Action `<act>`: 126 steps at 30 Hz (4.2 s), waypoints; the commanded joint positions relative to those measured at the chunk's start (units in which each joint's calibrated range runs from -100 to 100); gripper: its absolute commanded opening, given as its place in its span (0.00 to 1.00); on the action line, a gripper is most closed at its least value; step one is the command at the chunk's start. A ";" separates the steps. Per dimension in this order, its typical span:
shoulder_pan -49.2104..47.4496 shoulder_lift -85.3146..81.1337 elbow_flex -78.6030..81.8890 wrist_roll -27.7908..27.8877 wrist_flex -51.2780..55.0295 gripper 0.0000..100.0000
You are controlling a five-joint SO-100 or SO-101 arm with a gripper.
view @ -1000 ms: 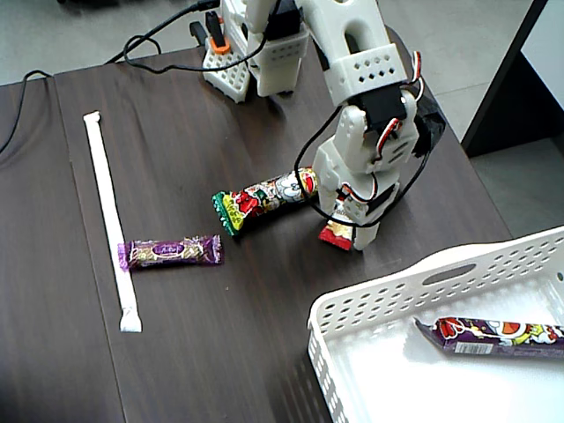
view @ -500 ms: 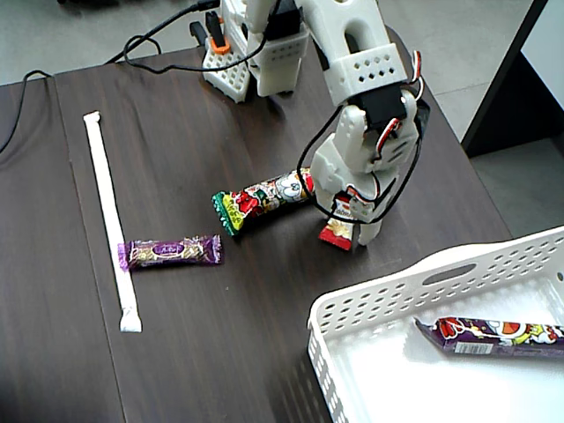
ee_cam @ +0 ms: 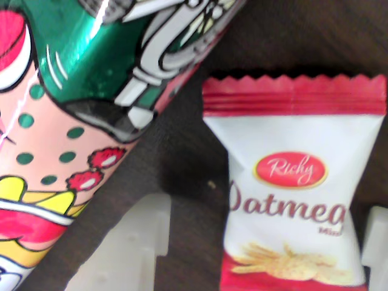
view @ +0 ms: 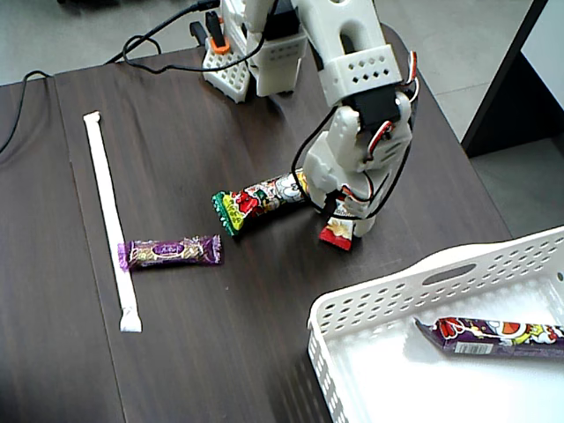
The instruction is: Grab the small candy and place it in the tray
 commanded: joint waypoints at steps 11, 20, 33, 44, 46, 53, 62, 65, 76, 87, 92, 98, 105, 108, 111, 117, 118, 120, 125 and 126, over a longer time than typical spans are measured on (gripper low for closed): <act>-0.62 -0.13 -1.76 0.00 -6.36 0.21; -0.18 -0.64 -1.76 0.11 -5.68 0.21; -0.10 -1.14 -3.04 0.06 -2.59 0.01; -0.18 -1.14 -11.81 0.06 0.49 0.01; -0.40 -1.14 -16.83 0.00 3.57 0.01; -0.54 -1.14 -32.72 -5.09 7.34 0.01; 0.04 3.80 -30.26 -3.30 12.73 0.02; -0.10 6.48 -27.15 -2.78 12.73 0.02; -3.78 8.57 -25.78 -6.55 12.73 0.17; -3.27 10.67 -22.31 -3.77 15.04 0.25; -3.27 10.83 -22.13 -3.67 14.70 0.27; -2.83 12.17 -20.76 -3.67 11.53 0.26; -1.65 12.09 -21.49 -3.14 11.19 0.26; -0.99 12.01 -21.03 -3.09 9.82 0.27; -0.77 12.01 -20.94 -3.09 9.48 0.27; -0.69 11.50 -20.76 -3.46 9.91 0.26; -0.69 11.00 -20.39 -3.56 9.91 0.26; -0.77 9.24 -17.93 -3.67 9.13 0.26; -0.99 2.04 -8.16 -3.67 4.94 0.26; -0.99 0.37 -5.69 -3.98 3.74 0.26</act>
